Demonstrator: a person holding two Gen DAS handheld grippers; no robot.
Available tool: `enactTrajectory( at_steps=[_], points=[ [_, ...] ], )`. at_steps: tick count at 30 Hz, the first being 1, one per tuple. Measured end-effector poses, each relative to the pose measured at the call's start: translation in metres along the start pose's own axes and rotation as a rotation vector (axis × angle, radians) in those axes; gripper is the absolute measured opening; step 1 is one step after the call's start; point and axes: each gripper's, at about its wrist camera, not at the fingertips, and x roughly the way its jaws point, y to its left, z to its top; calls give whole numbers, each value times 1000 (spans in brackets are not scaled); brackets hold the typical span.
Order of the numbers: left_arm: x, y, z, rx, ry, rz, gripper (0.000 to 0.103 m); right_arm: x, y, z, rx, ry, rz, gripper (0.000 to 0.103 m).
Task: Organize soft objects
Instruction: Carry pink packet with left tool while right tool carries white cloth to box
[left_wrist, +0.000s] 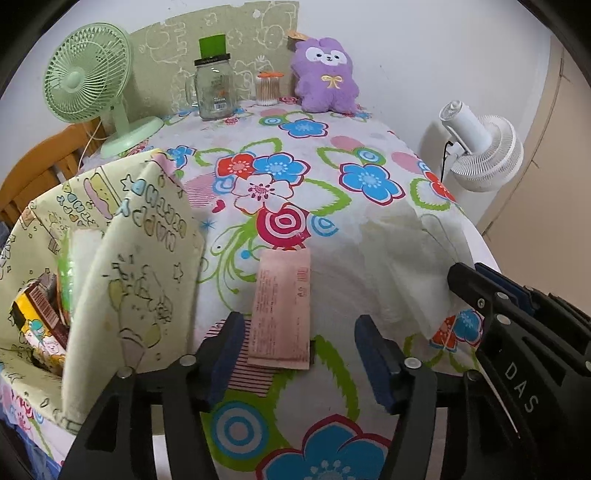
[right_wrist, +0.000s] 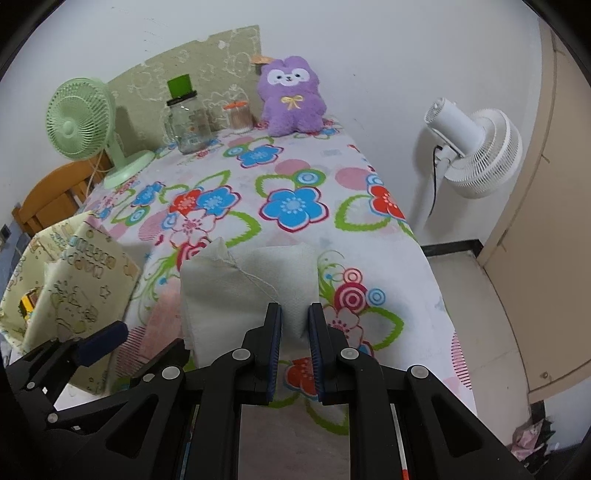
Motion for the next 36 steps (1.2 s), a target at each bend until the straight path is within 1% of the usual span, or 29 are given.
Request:
enactTrajectory(
  at_steps=[3,6,10,14,15,16,17,18,20,23,26,30,36],
  points=[
    [7,-3,1,14,6,1,69,6,-5,-2,14,10,-9,18],
    [14,-1,5,-3,10,1,69,12,-10,-2,25,19,-11,18],
    [24,2,9,-30,40,-2,69,19,-15,1,31,28,-17,18],
    [31,1,10,-23,47,3,67,24,-21,5,31,30,-28,18],
    [32,1,10,-23,46,7,64,25,-22,5,31,31,-31,18],
    [34,2,11,-25,50,10,57,27,-22,6,32,34,-32,17],
    [36,3,11,-28,56,10,55,28,-23,7,32,36,-32,17],
    [36,3,11,-29,46,12,54,30,-23,7,33,41,-31,18],
    [37,4,11,-33,41,21,50,33,-23,6,30,47,-33,18],
    [37,6,12,-44,36,34,40,34,-21,8,28,48,-34,18],
    [36,9,11,-44,41,25,40,33,-18,8,25,51,-24,18],
    [33,6,9,-19,44,17,40,30,-11,6,15,51,-13,18],
    [17,6,4,-9,11,17,40,21,-2,3,0,41,-8,18]
  ],
)
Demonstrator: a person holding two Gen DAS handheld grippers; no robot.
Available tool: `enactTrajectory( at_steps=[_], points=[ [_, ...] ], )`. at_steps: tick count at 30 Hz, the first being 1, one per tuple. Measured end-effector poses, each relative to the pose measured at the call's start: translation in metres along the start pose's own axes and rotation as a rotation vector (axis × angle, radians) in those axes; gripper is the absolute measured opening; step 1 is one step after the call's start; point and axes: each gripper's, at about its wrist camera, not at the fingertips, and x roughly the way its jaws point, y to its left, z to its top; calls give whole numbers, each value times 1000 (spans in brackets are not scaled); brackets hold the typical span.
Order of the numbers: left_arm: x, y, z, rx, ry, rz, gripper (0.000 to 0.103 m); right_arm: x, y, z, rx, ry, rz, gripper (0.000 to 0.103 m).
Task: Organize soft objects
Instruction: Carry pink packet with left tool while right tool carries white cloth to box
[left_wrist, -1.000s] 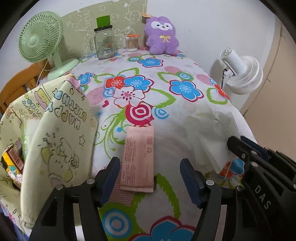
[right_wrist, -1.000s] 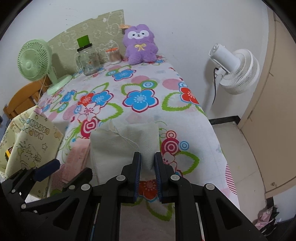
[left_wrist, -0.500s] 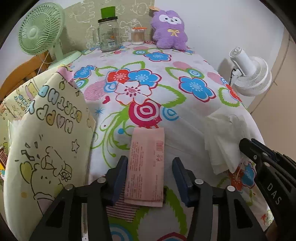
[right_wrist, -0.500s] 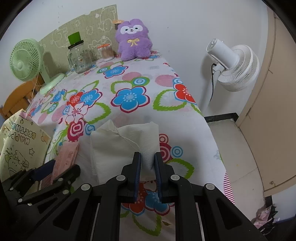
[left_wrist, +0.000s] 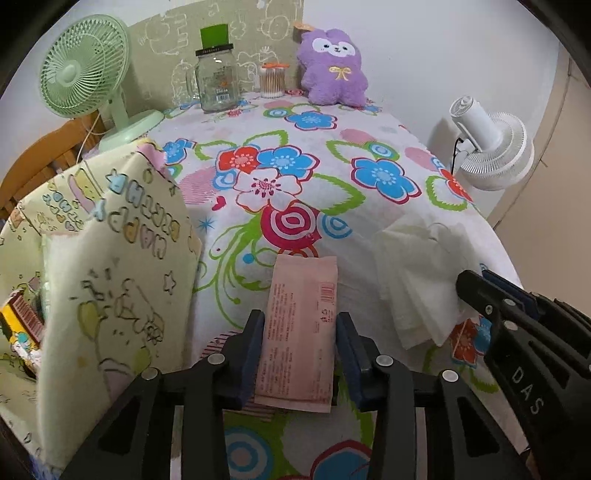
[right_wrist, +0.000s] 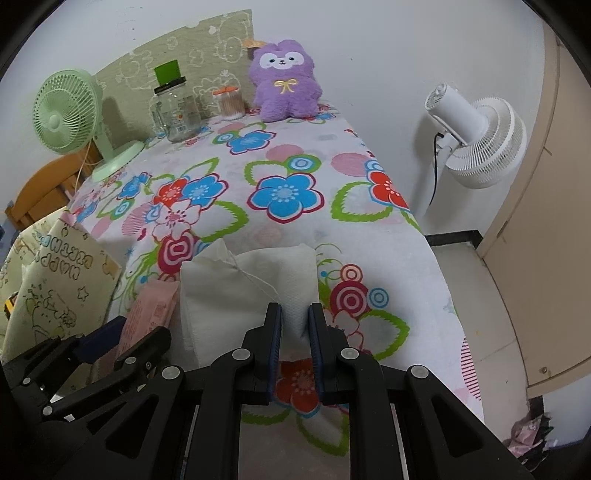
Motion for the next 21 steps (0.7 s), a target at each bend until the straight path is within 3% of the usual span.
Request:
enactTrajectory(
  at_steps=[21],
  points=[
    [-64,5,-11,-4,-123,-12,40,-67,22,-7,-33,-111,6,18]
  ],
)
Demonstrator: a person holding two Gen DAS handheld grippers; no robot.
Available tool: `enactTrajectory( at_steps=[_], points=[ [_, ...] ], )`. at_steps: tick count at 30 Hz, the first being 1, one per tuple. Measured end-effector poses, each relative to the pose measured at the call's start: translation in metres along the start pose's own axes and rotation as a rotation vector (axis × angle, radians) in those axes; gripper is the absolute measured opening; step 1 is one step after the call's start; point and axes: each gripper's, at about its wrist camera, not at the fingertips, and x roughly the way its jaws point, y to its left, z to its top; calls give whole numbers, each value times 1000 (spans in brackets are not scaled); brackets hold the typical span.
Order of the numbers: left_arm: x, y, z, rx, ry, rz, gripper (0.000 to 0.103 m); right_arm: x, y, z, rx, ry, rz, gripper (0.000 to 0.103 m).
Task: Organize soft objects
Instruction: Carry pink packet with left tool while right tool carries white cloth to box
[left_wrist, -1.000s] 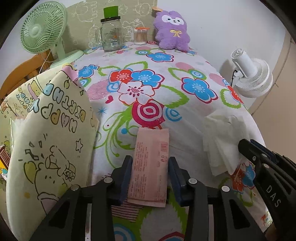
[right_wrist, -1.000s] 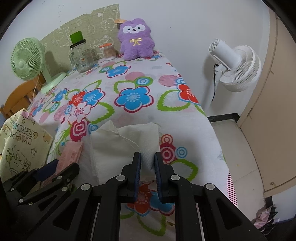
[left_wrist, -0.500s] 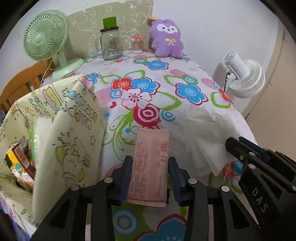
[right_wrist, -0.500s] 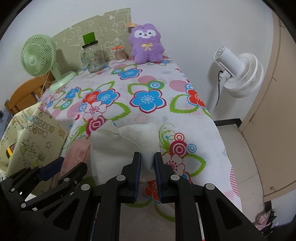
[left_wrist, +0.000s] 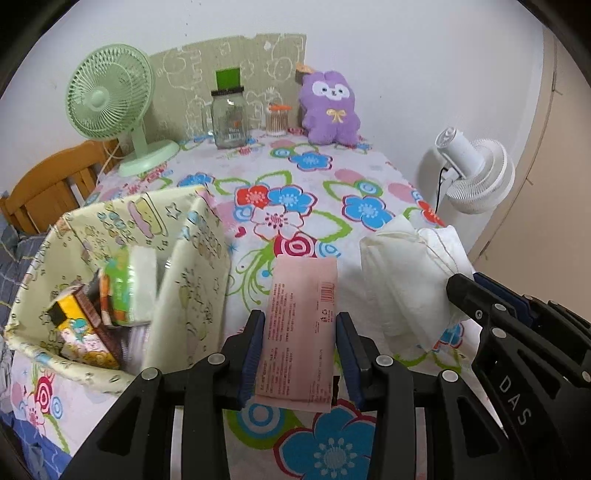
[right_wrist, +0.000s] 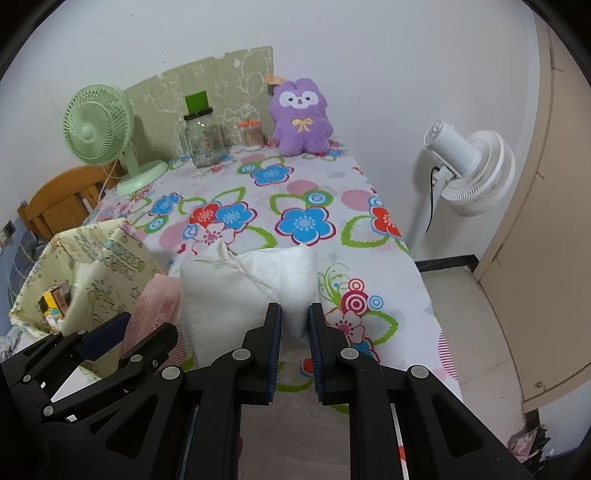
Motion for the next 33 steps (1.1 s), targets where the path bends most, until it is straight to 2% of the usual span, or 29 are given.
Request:
enactTrajectory(
  at_steps=[11,21,33],
  points=[
    [-43,9,4,-6,-83,4,40,-40,15,5,-10,-77,4,18],
    [-76,33,9,-18,-149,20,40,-70,42,13,-42,-142,22,18],
    [-84,69,17,-39,-169,60,40,-77,82,28,-84,-169,69,18]
  ],
)
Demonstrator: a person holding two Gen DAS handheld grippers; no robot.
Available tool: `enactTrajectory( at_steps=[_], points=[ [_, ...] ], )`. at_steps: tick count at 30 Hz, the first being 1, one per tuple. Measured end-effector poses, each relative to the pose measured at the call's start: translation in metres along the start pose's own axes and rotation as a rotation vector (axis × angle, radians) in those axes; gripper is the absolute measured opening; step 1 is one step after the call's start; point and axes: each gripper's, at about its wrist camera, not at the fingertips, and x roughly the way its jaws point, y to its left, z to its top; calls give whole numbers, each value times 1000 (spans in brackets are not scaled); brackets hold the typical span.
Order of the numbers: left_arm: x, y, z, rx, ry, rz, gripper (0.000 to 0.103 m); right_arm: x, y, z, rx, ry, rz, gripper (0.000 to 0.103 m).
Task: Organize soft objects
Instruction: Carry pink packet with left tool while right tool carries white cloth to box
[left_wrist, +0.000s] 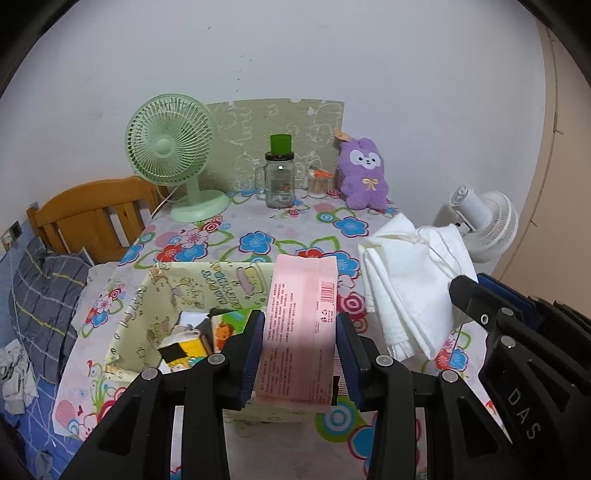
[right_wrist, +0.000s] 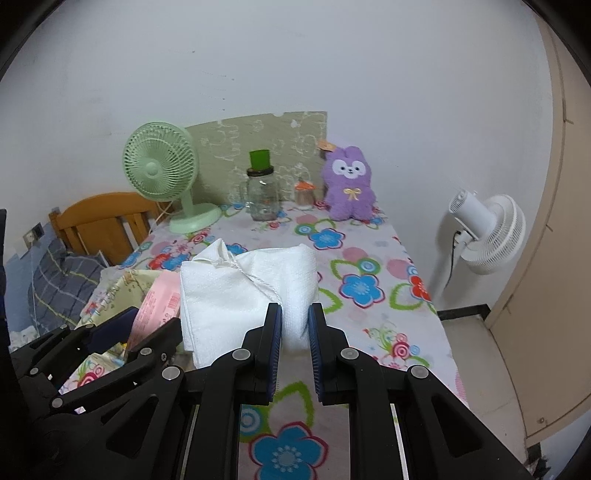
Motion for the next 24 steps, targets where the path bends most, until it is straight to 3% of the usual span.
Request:
enactTrajectory(
  at_steps=[24],
  points=[
    [33,78,5,-37,30,86,40,53,77,16,-78,72,78,18]
  ],
)
